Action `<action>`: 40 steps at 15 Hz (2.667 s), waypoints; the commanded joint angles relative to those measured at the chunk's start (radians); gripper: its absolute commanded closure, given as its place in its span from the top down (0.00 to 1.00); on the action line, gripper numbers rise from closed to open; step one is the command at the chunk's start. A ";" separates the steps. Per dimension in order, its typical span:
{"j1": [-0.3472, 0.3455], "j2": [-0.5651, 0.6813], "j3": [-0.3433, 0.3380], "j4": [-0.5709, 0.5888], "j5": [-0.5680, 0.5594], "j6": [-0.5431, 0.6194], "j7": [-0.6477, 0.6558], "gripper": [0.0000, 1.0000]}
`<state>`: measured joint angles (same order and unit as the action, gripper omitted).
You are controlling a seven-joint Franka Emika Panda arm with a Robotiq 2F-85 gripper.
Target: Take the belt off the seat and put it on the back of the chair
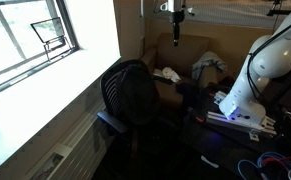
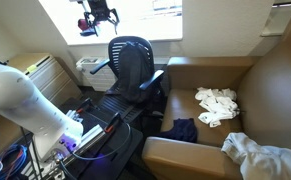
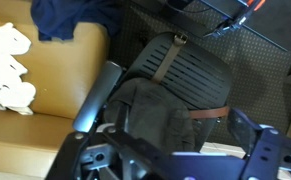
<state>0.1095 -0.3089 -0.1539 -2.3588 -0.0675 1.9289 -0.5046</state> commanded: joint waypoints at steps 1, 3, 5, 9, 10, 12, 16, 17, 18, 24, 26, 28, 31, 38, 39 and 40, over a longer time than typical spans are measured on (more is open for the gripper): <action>0.032 0.252 0.031 0.155 0.113 0.034 -0.174 1.00; 0.000 0.178 0.067 0.078 0.090 0.047 -0.114 1.00; -0.003 0.250 0.078 0.133 0.096 0.047 -0.135 1.00; 0.021 0.427 0.129 0.181 0.311 0.039 -0.249 1.00; 0.025 0.456 0.157 0.191 0.353 0.018 -0.261 1.00; 0.037 0.549 0.231 0.221 0.405 -0.018 -0.248 1.00; 0.039 0.619 0.315 0.308 0.307 -0.234 -0.166 1.00; 0.031 0.615 0.326 0.242 0.353 -0.113 -0.187 1.00; 0.033 0.625 0.333 0.268 0.330 -0.162 -0.174 1.00; 0.104 0.679 0.388 0.288 0.127 -0.070 -0.208 1.00; 0.136 0.750 0.413 0.298 0.044 0.026 -0.213 1.00; 0.165 0.810 0.421 0.284 -0.065 0.122 -0.214 1.00; 0.188 0.880 0.416 0.261 -0.231 0.249 -0.241 1.00; 0.198 0.955 0.429 0.305 -0.330 0.298 -0.302 1.00; 0.214 0.993 0.414 0.326 -0.383 0.327 -0.307 1.00; 0.223 1.020 0.405 0.341 -0.432 0.356 -0.320 1.00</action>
<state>0.3100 0.6175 0.2691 -2.0724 -0.3889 2.2154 -0.7796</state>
